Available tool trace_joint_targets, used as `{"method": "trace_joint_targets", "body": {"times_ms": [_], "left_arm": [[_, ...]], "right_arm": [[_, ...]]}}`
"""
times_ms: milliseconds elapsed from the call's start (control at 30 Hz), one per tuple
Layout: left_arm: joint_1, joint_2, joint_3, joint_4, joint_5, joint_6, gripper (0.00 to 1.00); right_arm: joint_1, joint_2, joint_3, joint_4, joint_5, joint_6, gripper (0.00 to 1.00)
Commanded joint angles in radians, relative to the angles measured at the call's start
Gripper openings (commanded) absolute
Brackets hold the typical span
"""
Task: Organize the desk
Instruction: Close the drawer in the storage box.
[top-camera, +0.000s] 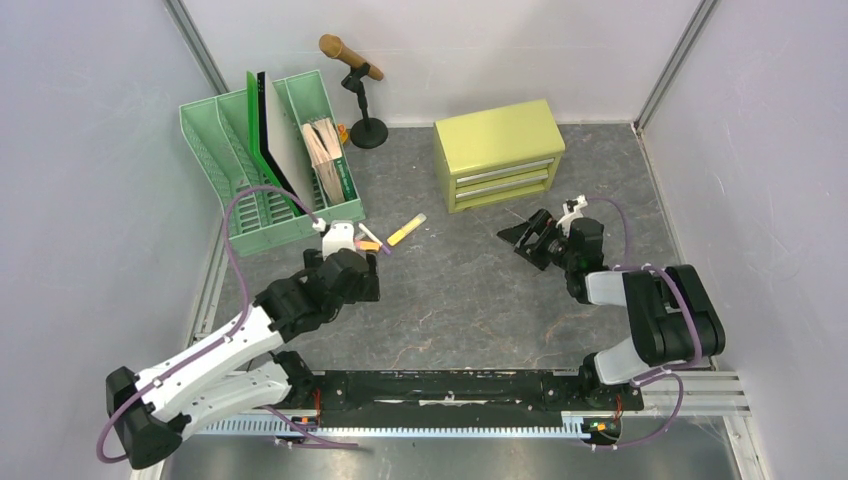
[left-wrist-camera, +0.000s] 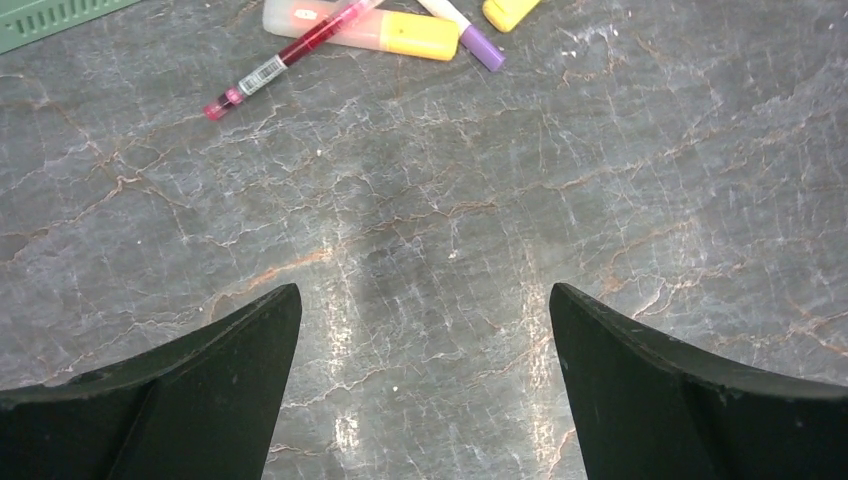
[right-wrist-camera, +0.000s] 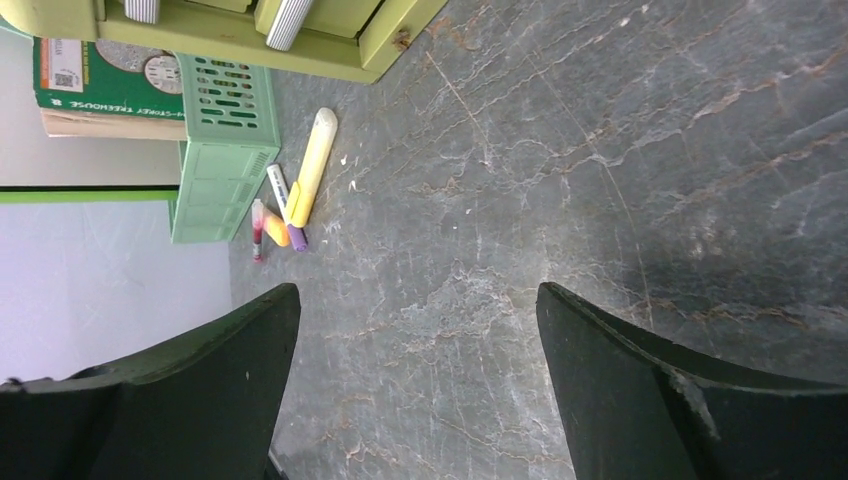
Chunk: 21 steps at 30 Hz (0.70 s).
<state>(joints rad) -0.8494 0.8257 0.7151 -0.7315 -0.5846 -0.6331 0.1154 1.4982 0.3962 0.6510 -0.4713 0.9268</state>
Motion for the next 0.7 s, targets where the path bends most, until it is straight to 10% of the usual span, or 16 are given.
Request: {"method": "trace_joint_targets", "body": {"times_ms": [0, 667], "left_arm": [[-0.002, 0.072, 0.061, -0.002, 0.083, 0.097, 1.0], [-0.002, 0.249, 0.076, 0.096, 0.294, -0.007, 1.0]], "right_arm": [[-0.003, 0.055, 0.029, 0.162, -0.045, 0.052, 0.95], [0.025, 0.437, 0.304, 0.496, -0.024, 0.358, 0.89]]}}
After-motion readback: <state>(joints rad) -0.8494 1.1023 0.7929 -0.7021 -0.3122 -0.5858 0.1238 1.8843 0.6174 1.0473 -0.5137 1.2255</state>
